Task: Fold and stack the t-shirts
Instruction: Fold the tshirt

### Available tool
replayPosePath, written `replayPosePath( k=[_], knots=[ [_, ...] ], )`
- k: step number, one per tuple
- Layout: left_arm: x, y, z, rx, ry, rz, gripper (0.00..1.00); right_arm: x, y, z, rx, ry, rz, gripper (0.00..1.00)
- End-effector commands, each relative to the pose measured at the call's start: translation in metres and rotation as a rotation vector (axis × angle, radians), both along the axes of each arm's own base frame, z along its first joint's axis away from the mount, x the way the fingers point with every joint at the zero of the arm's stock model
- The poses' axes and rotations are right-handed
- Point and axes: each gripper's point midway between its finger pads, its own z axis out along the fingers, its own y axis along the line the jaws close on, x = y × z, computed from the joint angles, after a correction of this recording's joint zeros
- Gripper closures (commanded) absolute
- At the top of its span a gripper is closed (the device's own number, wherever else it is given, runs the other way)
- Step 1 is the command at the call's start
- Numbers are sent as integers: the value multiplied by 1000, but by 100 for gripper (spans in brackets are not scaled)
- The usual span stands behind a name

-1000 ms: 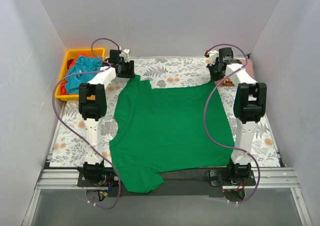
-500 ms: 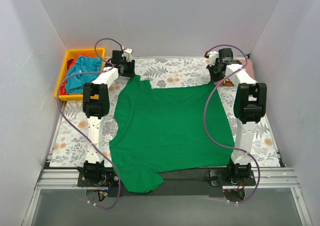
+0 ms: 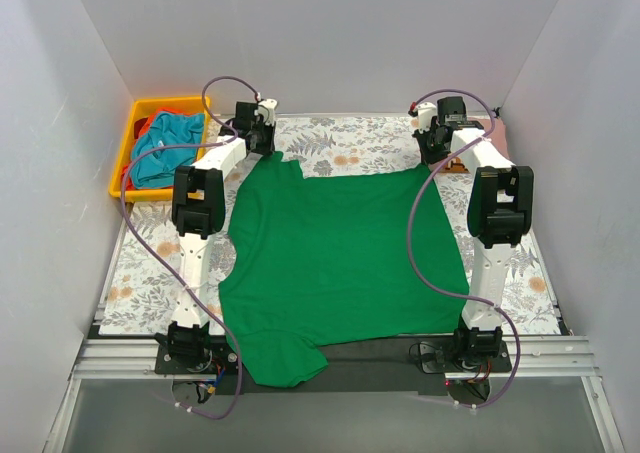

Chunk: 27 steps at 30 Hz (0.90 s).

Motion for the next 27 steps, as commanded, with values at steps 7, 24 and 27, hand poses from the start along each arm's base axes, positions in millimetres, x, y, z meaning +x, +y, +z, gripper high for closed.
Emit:
replayPosePath(
  k=[7,24,27],
  knots=[
    [6,14,104,-17,-166,14,100,6,-3,49,5,-109,1,99],
    [-155,10,199,-123,-210,-161,100,-25,-8,86,55,-153,44,99],
    [-186,13,213,-121,-226,-177,100,-38,-9,93,65,-152,58,99]
  ],
)
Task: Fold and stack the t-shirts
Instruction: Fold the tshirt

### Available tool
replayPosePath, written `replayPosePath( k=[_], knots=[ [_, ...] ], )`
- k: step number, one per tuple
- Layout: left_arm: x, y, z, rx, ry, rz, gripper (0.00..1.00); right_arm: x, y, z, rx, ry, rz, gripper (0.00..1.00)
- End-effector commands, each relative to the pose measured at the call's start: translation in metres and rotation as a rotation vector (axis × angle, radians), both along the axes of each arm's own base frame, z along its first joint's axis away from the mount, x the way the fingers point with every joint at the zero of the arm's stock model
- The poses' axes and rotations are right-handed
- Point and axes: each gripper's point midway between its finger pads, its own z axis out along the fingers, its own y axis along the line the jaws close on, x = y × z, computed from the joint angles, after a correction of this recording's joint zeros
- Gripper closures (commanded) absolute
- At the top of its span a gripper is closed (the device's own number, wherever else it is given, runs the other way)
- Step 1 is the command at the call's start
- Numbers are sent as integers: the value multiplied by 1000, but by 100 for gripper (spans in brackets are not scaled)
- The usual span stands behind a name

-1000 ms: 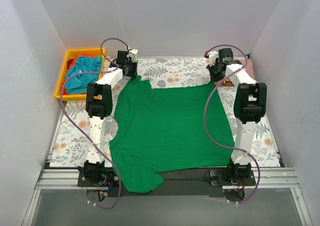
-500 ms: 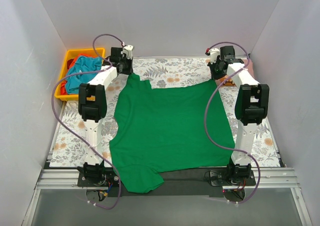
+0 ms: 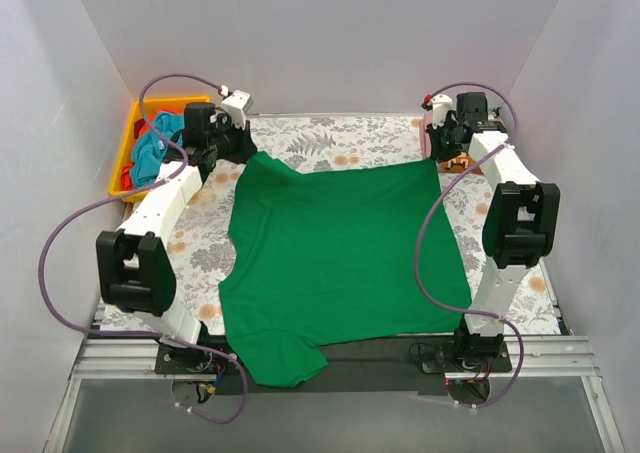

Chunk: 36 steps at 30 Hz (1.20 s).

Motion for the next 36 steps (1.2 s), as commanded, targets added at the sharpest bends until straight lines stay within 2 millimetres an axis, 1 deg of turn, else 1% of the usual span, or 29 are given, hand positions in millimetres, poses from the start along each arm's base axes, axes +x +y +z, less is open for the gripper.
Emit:
replayPosePath(
  k=[1,2,3,4,5,7,8,9,10,12,13,14,15,16,17,18,19,21,23,25,26,27,28,29,31,32,34,35,36],
  knots=[
    [-37,-1,25,-2,-38,-49,100,-12,1,39,25,-78,44,99],
    [-46,0,19,1,-23,-61,100,-18,1,36,25,-68,49,99],
    [-57,0,34,-3,-55,-71,100,-23,0,37,27,-65,53,99],
    [-68,0,31,-2,-34,-81,100,-29,2,43,29,-77,66,99],
    [-78,-1,31,1,-27,-92,100,-36,3,38,29,-62,71,99],
    [-103,-5,37,-16,-13,-136,100,-46,4,44,27,-74,89,99],
    [-113,-6,30,-21,12,-148,100,-51,3,42,26,-68,92,99],
    [-123,-9,31,-33,20,-170,100,-58,4,35,25,-50,100,99],
    [-135,-10,38,-38,4,-184,100,-63,4,37,24,-54,106,99],
    [-157,-13,24,-35,55,-211,100,-74,3,27,10,-34,121,99],
    [-170,-14,24,-41,68,-225,100,-76,-8,27,5,-38,101,99],
    [-183,-14,11,-44,112,-234,100,-82,-11,21,-3,-23,102,99],
    [-193,-15,11,-43,111,-242,100,-84,-12,20,-13,-24,111,99],
    [-204,-13,-4,-34,152,-246,100,-91,-14,13,-16,-8,111,99],
    [-213,-14,-6,-26,147,-259,100,-93,-17,11,-26,-7,115,99],
    [-223,-11,-18,-2,161,-257,100,-100,-17,3,-22,13,121,99],
    [-230,-8,-33,24,182,-265,100,-108,-19,-4,-32,26,137,99],
    [-228,-2,-37,63,168,-250,100,-119,-26,-18,-61,53,157,99],
    [-231,3,-55,115,218,-267,100,-128,-32,-34,-74,91,161,99],
    [-244,3,-74,142,293,-324,100,-131,-36,-45,-85,117,171,99],
    [-251,0,-78,153,290,-390,94,-134,-37,-49,-89,130,175,99],
    [-261,-2,-80,165,299,-452,75,-139,-38,-54,-101,150,195,85],
    [-270,0,-81,176,325,-474,67,-142,-38,-55,-110,155,220,75],
    [-274,1,-78,187,326,-498,60,-147,-42,-54,-122,158,226,62],
    [-271,1,-67,186,316,-490,57,-143,-50,-40,-145,124,221,32],
    [-263,2,-63,186,304,-460,57,-137,-50,-23,-125,88,218,29],
    [-247,1,-64,161,317,-411,57,-132,-45,-6,-91,59,211,29],
    [-232,0,-61,150,288,-381,58,-126,-43,3,-80,40,209,31],
    [-231,2,-65,142,319,-354,58,-127,-40,3,-64,47,206,33]
  ],
)
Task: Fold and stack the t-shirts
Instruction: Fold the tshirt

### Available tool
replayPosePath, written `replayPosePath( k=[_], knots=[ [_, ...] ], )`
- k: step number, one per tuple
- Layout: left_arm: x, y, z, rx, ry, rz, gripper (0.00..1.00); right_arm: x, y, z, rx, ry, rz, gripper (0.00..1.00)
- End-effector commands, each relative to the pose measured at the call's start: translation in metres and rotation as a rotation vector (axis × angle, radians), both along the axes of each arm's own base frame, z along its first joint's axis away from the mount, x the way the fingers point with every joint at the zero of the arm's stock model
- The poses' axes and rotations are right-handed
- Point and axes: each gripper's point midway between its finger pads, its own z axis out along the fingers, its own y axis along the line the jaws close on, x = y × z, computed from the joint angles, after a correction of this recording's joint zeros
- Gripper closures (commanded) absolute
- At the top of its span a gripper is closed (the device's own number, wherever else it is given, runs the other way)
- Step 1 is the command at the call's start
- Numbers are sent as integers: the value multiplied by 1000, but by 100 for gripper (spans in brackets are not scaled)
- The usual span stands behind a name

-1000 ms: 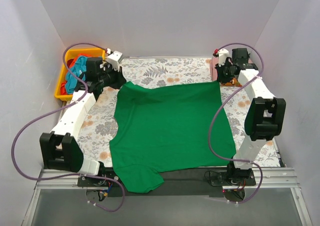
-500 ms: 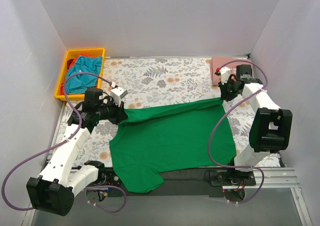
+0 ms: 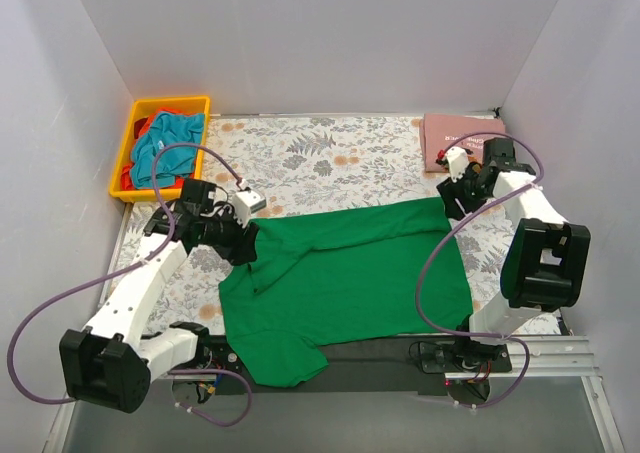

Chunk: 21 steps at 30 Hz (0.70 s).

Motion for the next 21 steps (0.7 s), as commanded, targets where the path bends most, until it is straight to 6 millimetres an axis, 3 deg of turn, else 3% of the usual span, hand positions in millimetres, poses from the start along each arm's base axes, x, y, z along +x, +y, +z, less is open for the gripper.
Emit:
replayPosePath(
  k=[1,4,7,10,13,14,17,21],
  knots=[
    [46,-2,16,-49,-53,130,58,24,10,51,67,-110,9,36],
    [90,20,12,-42,-58,320,57,32,25,44,101,-64,8,48],
    [111,34,-1,-54,21,413,56,36,35,31,121,-11,-8,57],
    [133,64,-7,-75,63,537,59,44,45,19,117,27,-8,62],
    [140,81,-28,-38,107,576,64,49,45,3,89,63,-21,64],
    [140,85,-40,-22,136,582,67,49,54,0,83,72,-1,65],
    [146,95,-57,11,151,611,69,47,50,-21,51,122,-10,66],
    [146,96,-76,28,190,597,69,43,42,-35,5,154,-19,67]
  ],
)
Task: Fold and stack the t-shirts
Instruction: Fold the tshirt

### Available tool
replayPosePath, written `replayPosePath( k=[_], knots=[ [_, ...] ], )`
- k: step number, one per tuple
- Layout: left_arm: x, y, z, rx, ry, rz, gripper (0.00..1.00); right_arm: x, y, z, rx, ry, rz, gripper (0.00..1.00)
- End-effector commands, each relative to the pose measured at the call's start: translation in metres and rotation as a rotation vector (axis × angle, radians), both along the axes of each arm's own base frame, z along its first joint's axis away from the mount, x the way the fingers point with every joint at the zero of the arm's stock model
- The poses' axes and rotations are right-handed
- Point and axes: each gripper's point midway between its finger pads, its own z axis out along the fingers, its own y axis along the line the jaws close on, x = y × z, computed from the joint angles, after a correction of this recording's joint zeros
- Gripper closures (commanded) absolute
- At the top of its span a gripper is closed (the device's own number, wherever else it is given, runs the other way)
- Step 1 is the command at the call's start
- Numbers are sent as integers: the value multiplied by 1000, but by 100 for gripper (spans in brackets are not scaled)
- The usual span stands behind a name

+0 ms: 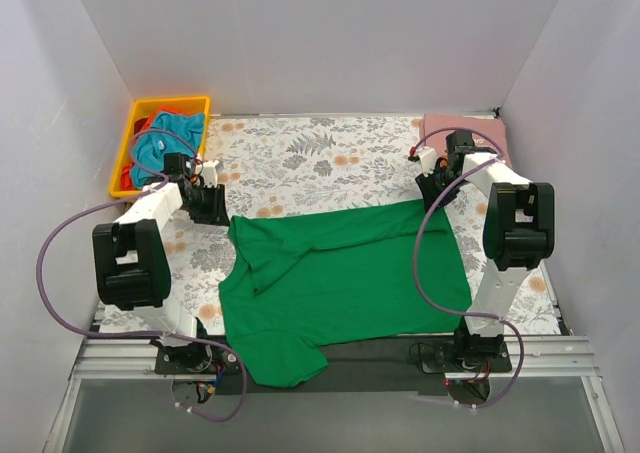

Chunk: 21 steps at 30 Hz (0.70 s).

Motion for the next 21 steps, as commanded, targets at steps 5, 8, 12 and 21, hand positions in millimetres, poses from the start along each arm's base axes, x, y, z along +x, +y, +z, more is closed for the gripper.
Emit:
replayPosePath(
  k=[5,8,12,21],
  knots=[
    [12,0,-15,-5,9,-19,66,4,-13,-5,-64,8,-23,68],
    [11,-4,-21,-12,24,-31,63,3,-14,-9,-72,20,-23,68],
    [15,-3,-32,19,38,-14,68,2,-18,-16,-94,33,-24,69],
    [63,22,-35,128,1,107,100,15,-32,-22,-158,5,-95,70]
  ],
)
